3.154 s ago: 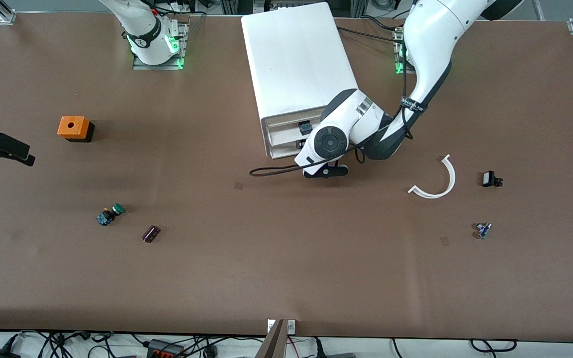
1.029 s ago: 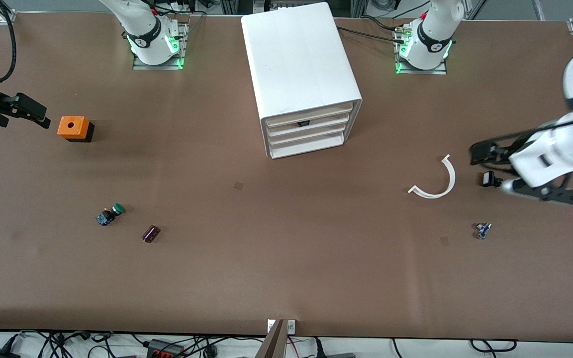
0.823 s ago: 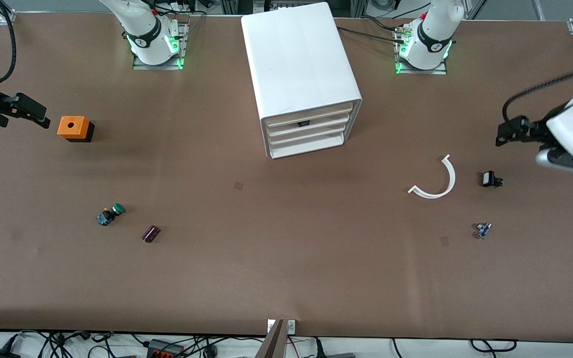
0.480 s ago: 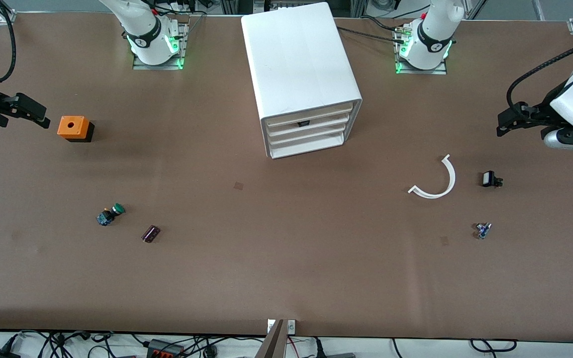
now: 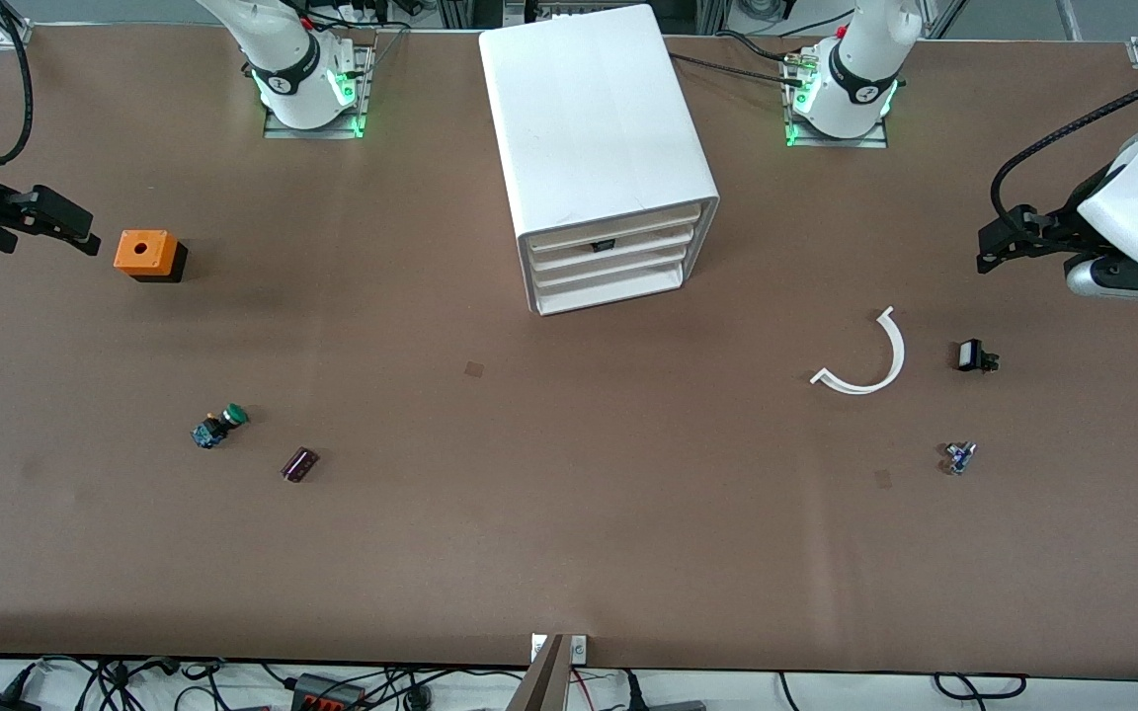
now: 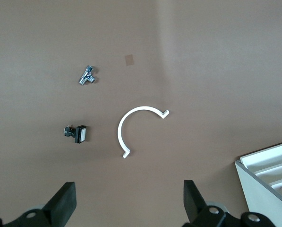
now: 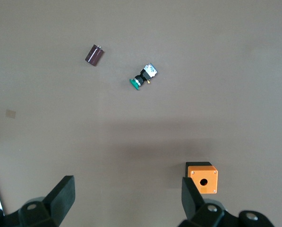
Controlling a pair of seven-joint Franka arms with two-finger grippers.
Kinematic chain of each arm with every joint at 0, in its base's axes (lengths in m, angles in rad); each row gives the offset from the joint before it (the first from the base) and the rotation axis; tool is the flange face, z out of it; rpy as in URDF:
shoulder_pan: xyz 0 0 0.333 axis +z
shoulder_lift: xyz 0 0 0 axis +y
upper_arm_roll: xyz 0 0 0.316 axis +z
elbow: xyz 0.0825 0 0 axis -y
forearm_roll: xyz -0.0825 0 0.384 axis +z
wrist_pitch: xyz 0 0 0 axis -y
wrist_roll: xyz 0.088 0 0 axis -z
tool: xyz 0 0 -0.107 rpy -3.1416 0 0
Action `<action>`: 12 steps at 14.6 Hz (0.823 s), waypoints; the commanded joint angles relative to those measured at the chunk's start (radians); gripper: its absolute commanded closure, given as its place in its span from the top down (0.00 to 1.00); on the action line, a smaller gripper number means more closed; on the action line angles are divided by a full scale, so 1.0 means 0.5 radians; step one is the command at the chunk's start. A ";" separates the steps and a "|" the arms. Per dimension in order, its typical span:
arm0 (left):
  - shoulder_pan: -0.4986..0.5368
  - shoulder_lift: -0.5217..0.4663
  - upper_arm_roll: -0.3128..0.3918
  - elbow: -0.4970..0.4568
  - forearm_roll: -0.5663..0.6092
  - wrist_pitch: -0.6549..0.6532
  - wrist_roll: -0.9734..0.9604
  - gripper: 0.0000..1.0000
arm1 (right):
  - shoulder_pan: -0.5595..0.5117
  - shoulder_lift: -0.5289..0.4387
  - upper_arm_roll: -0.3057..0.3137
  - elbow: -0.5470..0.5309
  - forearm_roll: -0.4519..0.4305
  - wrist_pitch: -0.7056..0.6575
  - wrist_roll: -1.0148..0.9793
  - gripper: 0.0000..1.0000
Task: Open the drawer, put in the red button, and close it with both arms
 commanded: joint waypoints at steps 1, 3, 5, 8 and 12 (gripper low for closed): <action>-0.001 -0.030 0.026 -0.038 -0.029 0.024 0.048 1.00 | -0.020 -0.022 0.025 -0.012 -0.033 0.005 0.005 1.00; -0.001 -0.030 0.026 -0.038 -0.026 0.024 0.066 1.00 | -0.020 -0.022 0.025 -0.012 -0.033 0.005 0.005 1.00; -0.004 -0.030 0.022 -0.038 -0.023 0.018 0.067 1.00 | -0.020 -0.022 0.025 -0.012 -0.033 0.002 0.005 1.00; -0.007 -0.003 0.016 0.008 -0.023 0.018 0.064 1.00 | -0.020 -0.022 0.025 -0.012 -0.033 0.002 0.005 1.00; -0.007 0.013 0.016 0.024 -0.011 0.018 0.054 1.00 | -0.020 -0.022 0.025 -0.012 -0.033 0.002 0.005 1.00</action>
